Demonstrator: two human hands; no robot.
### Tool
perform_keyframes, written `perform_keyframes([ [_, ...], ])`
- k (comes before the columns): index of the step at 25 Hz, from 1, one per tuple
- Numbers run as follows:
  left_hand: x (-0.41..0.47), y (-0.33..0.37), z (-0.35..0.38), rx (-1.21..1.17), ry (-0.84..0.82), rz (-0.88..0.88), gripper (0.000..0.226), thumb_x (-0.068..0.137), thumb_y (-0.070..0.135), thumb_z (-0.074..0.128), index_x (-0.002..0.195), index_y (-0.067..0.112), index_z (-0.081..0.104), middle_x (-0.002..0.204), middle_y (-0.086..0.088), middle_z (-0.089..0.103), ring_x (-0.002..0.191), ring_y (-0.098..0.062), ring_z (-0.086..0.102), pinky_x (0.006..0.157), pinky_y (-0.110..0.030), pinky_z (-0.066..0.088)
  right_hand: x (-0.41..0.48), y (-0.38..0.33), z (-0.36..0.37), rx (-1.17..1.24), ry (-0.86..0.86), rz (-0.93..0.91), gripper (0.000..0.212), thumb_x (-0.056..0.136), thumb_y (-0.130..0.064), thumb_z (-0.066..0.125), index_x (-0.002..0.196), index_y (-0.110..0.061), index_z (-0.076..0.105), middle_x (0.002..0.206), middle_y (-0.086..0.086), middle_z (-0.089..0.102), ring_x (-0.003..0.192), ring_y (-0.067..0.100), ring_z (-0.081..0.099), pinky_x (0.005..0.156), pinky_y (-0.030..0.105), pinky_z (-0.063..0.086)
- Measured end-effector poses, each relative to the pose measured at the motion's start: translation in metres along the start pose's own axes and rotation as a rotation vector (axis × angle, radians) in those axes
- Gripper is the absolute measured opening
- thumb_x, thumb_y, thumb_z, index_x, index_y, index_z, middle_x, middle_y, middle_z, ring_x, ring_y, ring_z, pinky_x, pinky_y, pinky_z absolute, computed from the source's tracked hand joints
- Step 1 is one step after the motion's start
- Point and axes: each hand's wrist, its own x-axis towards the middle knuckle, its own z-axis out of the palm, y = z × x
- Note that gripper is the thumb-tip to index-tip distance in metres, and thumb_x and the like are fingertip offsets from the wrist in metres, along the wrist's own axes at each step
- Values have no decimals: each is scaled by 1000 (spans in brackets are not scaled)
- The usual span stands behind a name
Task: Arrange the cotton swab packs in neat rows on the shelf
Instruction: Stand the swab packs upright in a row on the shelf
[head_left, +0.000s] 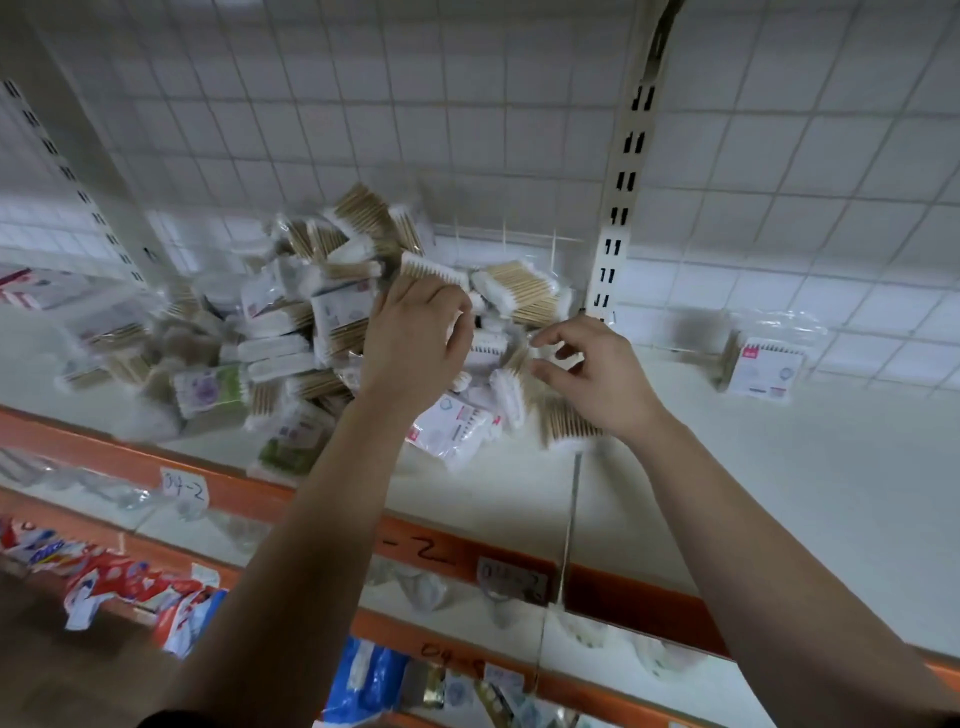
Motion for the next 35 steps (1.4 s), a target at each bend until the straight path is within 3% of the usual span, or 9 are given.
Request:
perform_keyframes([
  [3,-2,-13,0,-46,13,30,19,86,24,49,87,14,65,89,-3,63,90,-27,54,81,-37,42,-4,-6,17,-21,-6,3,25,79,-31,74,103,-26,69,104,-5,60,97,7,55,84,24,48],
  [9,-7,-13,-5,-125,38,46,17,86,23,51,87,13,65,90,-3,63,91,-27,53,82,-38,41,-13,-13,32,-67,-59,118,43,69,-42,80,108,-28,68,106,-2,50,92,9,55,87,18,44],
  [14,-10,-5,-2,-152,22,40,22,86,25,47,88,13,66,91,-2,64,91,-27,55,83,-36,41,-12,-12,40,-83,4,161,37,66,-36,82,93,-26,58,100,1,49,88,12,51,78,26,47],
  [19,-21,1,2,-184,6,33,20,86,23,49,90,13,66,90,-1,63,90,-27,54,84,-36,43,-16,-8,29,-122,118,182,26,72,-17,74,92,-19,58,77,-1,57,72,20,53,63,29,40],
  [24,-40,7,3,-207,-49,27,23,88,24,47,93,11,66,93,-2,62,88,-25,55,81,-31,42,-21,-16,8,-16,203,239,31,76,-12,66,103,-21,56,78,-7,57,60,4,50,57,21,39],
  [28,-62,7,3,-236,-111,-71,27,87,26,45,98,11,65,97,-3,61,89,-25,57,78,-35,48,-32,-21,-6,80,263,296,34,78,-15,65,107,-27,52,74,-3,56,58,13,48,57,22,41],
  [32,-83,8,1,-174,-169,-248,19,87,20,60,103,10,65,102,-8,60,91,-27,59,74,-34,48,-45,-18,-9,103,215,274,30,84,-16,61,109,-27,50,85,-6,59,59,15,48,55,21,41],
  [35,-89,9,1,-112,-259,-361,33,86,28,64,112,9,64,112,-10,60,99,-28,57,84,-39,48,-51,-17,-9,106,182,256,25,87,-17,61,107,-27,51,85,0,63,62,17,52,55,26,45],
])
